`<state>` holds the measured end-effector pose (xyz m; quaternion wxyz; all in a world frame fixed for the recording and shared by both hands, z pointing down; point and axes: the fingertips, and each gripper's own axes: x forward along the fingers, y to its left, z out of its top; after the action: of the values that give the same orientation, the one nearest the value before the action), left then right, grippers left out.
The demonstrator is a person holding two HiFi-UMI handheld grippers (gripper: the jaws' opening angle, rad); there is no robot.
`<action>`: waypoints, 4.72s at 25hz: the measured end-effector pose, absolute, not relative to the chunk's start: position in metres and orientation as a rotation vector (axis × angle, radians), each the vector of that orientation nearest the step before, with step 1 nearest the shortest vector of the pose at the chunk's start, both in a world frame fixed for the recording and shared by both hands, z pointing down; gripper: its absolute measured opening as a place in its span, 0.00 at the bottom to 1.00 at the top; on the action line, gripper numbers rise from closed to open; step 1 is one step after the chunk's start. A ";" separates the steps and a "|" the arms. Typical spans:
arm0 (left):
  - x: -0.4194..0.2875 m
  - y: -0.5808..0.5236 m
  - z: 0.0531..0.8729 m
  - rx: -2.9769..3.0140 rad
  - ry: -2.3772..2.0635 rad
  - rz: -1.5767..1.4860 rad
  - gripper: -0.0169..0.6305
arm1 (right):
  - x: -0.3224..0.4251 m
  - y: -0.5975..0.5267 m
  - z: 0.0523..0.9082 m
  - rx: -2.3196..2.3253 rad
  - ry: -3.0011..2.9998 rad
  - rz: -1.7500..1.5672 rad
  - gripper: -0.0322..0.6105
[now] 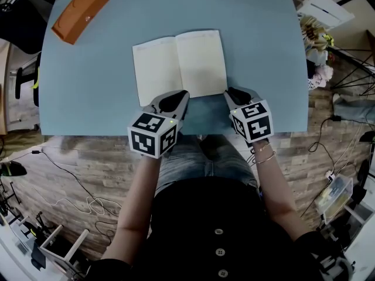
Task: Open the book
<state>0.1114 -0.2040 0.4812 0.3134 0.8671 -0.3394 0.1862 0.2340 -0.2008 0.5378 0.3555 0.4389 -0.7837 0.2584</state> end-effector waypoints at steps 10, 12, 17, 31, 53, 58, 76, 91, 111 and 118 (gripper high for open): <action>0.108 -0.205 0.470 2.298 -0.929 0.470 0.05 | 0.233 -0.204 0.514 1.160 -2.083 0.615 0.13; 0.105 -0.204 0.468 2.302 -0.935 0.465 0.05 | 0.234 -0.205 0.508 1.168 -2.092 0.609 0.13; 0.099 -0.205 0.467 2.301 -0.947 0.460 0.05 | 0.234 -0.207 0.500 1.187 -2.106 0.600 0.13; 0.091 -0.216 0.454 2.325 -0.978 0.429 0.05 | 0.227 -0.235 0.463 1.241 -2.176 0.503 0.12; 0.076 -0.225 0.403 2.432 -1.060 0.316 0.05 | 0.167 -0.242 0.367 1.241 -2.542 0.359 0.12; 0.070 -0.224 0.392 2.448 -1.087 0.269 0.05 | 0.142 -0.235 0.355 1.184 -2.616 0.339 0.12; 0.075 -0.209 0.391 2.475 -1.096 0.295 0.05 | 0.118 -0.215 0.354 1.054 -2.675 0.351 0.05; 0.073 -0.203 0.404 2.443 -1.093 0.364 0.05 | 0.115 -0.208 0.374 0.997 -2.633 0.398 0.05; 0.075 -0.195 0.409 2.428 -1.090 0.367 0.05 | 0.112 -0.198 0.390 0.947 -2.613 0.464 0.05; 0.076 -0.197 0.411 2.423 -1.087 0.367 0.05 | 0.113 -0.200 0.389 0.958 -2.618 0.475 0.05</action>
<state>0.0760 -0.1966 0.4109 0.2285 0.8798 -0.3948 0.1333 0.1128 -0.2001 0.3895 0.1561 0.3345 -0.9145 0.1658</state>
